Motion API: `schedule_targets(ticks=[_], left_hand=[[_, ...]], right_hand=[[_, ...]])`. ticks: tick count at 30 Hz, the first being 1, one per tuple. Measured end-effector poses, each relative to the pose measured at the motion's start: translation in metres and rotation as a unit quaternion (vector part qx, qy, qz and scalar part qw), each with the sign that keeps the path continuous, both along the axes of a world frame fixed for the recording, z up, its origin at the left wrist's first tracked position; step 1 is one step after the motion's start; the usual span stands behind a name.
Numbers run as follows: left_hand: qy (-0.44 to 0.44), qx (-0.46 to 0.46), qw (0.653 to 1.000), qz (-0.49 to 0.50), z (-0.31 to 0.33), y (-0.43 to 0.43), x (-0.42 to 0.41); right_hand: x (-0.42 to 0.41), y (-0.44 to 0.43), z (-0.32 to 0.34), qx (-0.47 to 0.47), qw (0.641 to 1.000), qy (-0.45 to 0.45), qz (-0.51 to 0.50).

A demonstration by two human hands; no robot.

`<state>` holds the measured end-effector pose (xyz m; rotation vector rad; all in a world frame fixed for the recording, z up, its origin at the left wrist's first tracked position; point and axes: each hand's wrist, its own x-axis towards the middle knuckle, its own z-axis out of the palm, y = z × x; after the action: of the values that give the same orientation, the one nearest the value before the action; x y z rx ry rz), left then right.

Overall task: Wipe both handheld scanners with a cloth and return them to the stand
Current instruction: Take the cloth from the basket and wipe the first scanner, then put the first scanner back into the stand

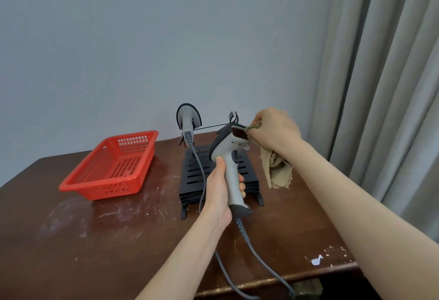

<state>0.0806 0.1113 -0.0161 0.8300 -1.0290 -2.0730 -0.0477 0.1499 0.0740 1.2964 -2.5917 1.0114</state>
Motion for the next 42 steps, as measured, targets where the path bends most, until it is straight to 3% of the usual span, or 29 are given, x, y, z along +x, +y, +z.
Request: schedule_targets(ticks=[2, 5, 9, 16, 20, 22, 25, 28, 30, 33, 35, 42], left_hand=[[0.009, -0.005, 1.000, 0.008, 0.002, -0.002, 0.000], [0.005, -0.021, 1.000, 0.009, 0.005, -0.004, 0.000], [-0.015, -0.028, 0.999, 0.016, 0.009, -0.005, 0.000], [-0.064, -0.078, 0.994, 0.041, 0.025, -0.015, 0.004], [-0.079, -0.113, 0.990, 0.032, 0.033, -0.018, 0.002], [-0.081, -0.126, 0.988, 0.029, 0.040, -0.020, 0.001], [-0.095, -0.165, 0.982, 0.016, 0.056, -0.025, -0.004], [-0.117, -0.203, 0.972, -0.008, 0.077, -0.030, -0.012], [-0.128, -0.210, 0.969, 0.002, 0.092, -0.037, -0.019], [-0.140, -0.206, 0.968, 0.020, 0.110, -0.050, -0.034], [-0.133, -0.192, 0.972, 0.006, 0.120, -0.055, -0.042], [-0.062, -0.203, 0.974, -0.084, 0.137, -0.072, -0.048]], right_hand=[[-0.002, 0.003, 0.001, -0.023, 1.000, 0.001, -0.013], [0.002, 0.004, 0.006, -0.068, 0.993, -0.068, 0.062], [-0.006, 0.004, -0.006, -0.013, 1.000, 0.006, -0.002], [-0.027, 0.013, -0.055, 0.067, 0.987, -0.146, 0.012], [-0.024, 0.013, -0.064, 0.138, 0.986, -0.087, 0.019], [-0.018, 0.013, -0.055, 0.079, 0.994, -0.063, 0.038], [-0.008, 0.010, -0.036, -0.033, 0.988, -0.114, 0.100], [0.006, 0.012, -0.018, -0.059, 0.938, -0.253, 0.231], [0.010, 0.011, -0.010, -0.032, 0.928, -0.253, 0.271], [0.009, 0.001, -0.002, 0.012, 0.963, -0.132, 0.235], [0.007, -0.005, 0.005, 0.018, 0.972, -0.106, 0.209], [-0.009, -0.023, 0.028, -0.082, 0.941, -0.287, 0.157]])
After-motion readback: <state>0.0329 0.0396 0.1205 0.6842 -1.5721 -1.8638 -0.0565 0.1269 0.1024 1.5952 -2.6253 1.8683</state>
